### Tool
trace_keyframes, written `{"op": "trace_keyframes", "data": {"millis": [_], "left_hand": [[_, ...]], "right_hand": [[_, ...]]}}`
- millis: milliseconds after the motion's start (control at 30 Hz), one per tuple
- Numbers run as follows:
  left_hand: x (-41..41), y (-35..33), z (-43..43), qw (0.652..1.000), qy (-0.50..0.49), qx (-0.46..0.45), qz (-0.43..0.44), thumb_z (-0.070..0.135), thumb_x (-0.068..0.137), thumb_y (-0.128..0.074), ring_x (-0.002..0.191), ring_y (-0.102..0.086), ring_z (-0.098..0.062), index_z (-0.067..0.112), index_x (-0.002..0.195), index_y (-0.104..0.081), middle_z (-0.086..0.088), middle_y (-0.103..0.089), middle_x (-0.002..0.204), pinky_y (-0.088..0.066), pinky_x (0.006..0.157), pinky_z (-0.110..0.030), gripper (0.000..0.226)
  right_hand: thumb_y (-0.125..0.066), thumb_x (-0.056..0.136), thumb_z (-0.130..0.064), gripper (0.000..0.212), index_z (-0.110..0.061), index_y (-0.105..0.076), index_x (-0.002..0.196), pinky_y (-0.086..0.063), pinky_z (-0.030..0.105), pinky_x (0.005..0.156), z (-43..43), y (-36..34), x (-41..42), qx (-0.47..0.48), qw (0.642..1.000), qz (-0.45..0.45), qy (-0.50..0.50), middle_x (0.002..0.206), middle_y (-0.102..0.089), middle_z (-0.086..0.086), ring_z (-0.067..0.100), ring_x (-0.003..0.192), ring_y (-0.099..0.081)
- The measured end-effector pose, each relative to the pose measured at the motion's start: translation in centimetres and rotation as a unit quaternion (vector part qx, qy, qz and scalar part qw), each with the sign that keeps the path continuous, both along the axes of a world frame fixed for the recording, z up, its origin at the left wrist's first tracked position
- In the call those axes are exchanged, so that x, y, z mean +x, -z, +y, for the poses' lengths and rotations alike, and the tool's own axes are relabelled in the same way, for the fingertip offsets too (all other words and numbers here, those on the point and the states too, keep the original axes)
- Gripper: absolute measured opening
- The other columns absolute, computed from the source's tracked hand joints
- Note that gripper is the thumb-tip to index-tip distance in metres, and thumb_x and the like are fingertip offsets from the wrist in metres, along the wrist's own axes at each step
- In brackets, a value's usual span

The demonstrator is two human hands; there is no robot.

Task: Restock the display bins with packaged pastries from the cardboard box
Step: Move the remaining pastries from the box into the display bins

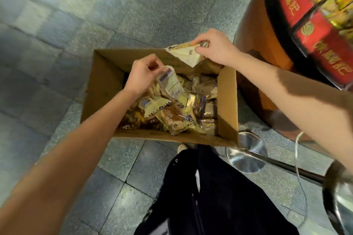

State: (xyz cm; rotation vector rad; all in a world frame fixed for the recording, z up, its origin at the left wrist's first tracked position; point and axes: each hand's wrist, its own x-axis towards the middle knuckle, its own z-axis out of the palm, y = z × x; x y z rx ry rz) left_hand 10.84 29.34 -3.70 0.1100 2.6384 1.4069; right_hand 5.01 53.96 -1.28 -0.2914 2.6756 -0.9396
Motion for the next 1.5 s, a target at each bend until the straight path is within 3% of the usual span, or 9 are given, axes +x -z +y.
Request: {"op": "trace_keyframes", "data": {"millis": [233,433,567,767,867,1067,1167,1267,1500], "left_hand": [[1.9,-8.1,-2.1,0.993,-0.112,0.004,0.048,0.017,0.087,-0.073,0.067,-0.057,0.003,0.011,0.085,-0.061,0.007,-0.063,0.077,-0.047,0.064,-0.017,0.014],[6.1,-14.6,-3.6,0.968,-0.236,0.004,0.087,0.017,0.086,-0.073,0.073,-0.059,-0.012,0.019,0.077,-0.059,0.001,-0.065,0.077,-0.049,0.066,-0.03,0.016],[10.8,-17.7,-4.5,0.939,-0.323,0.028,0.114,0.012,0.088,-0.07,0.074,-0.058,-0.014,0.008,0.085,-0.061,-0.006,-0.063,0.081,-0.048,0.063,-0.022,0.01],[19.5,-21.3,-7.0,0.882,-0.444,0.011,0.156,0.016,0.091,-0.068,0.079,-0.064,-0.018,0.011,0.084,-0.062,-0.005,-0.066,0.084,-0.053,0.068,-0.028,0.01],[24.8,-23.1,-8.2,0.84,-0.508,0.0,0.191,0.013,0.091,-0.066,0.068,-0.061,-0.008,0.02,0.075,-0.057,0.002,-0.062,0.076,-0.05,0.057,-0.018,0.02],[37.2,-24.2,-9.2,0.769,-0.602,0.011,0.215,0.007,0.088,-0.067,0.074,-0.062,-0.007,0.019,0.073,-0.059,0.001,-0.065,0.085,-0.054,0.06,-0.029,0.021],[43.8,-24.3,-8.9,0.74,-0.636,0.009,0.219,0.009,0.085,-0.069,0.092,-0.065,-0.013,0.022,0.073,-0.063,0.003,-0.066,0.103,-0.057,0.07,-0.036,0.018],[50.2,-24.6,-8.0,0.712,-0.67,-0.007,0.211,0.007,0.087,-0.068,0.075,-0.061,-0.005,0.021,0.075,-0.062,0.006,-0.064,0.083,-0.054,0.065,-0.031,0.019],[66.6,-25.1,-3.6,0.633,-0.74,-0.041,0.223,0.007,0.09,-0.066,0.08,-0.064,-0.011,0.016,0.078,-0.061,-0.003,-0.068,0.09,-0.056,0.067,-0.03,0.016]], "right_hand": [[-0.061,0.094,-0.026,0.024,-0.027,-0.069,0.116,-0.035,0.026,0.08,-2.4,-6.8,0.2,-0.059,0.997,0.04,-0.034,0.109,-0.05,0.004,0.016,0.098,-0.048],[-0.06,0.095,-0.023,0.023,-0.024,-0.068,0.117,-0.055,0.024,0.081,-5.2,-11.9,1.0,-0.139,0.981,0.065,-0.123,0.114,-0.05,0.001,0.012,0.102,-0.053],[-0.061,0.095,-0.018,0.021,-0.018,-0.067,0.115,-0.06,0.025,0.075,-8.8,-14.8,2.2,-0.22,0.957,0.04,-0.183,0.124,-0.058,0.005,0.015,0.112,-0.059],[-0.066,0.092,-0.019,0.013,-0.03,-0.069,0.098,-0.06,0.043,0.079,-15.1,-17.6,7.3,-0.302,0.905,0.024,-0.298,0.114,-0.058,-0.001,0.017,0.111,-0.06],[-0.066,0.092,-0.018,0.014,-0.021,-0.071,0.105,-0.058,0.041,0.084,-17.7,-18.6,10.8,-0.315,0.876,0.043,-0.363,0.105,-0.055,-0.011,0.014,0.104,-0.06],[-0.069,0.089,-0.015,0.017,-0.026,-0.071,0.102,-0.049,0.023,0.088,-22.6,-19.8,19.7,-0.322,0.813,0.069,-0.48,0.104,-0.055,-0.002,-0.01,0.086,-0.054],[-0.071,0.087,-0.013,0.018,-0.025,-0.071,0.1,-0.049,0.02,0.084,-24.8,-20.1,25.2,-0.329,0.784,0.045,-0.524,0.102,-0.054,-0.001,-0.008,0.085,-0.054],[-0.071,0.085,-0.008,0.019,-0.02,-0.071,0.1,-0.049,0.017,0.085,-26.6,-20.3,31.3,-0.33,0.751,0.008,-0.571,0.104,-0.055,0.0,0.0,0.091,-0.056],[-0.071,0.086,-0.012,0.038,-0.035,-0.063,0.114,-0.046,0.014,0.082,-28.7,-20.7,48.3,-0.292,0.652,-0.038,-0.699,0.123,-0.058,0.0,0.015,0.106,-0.057]]}}
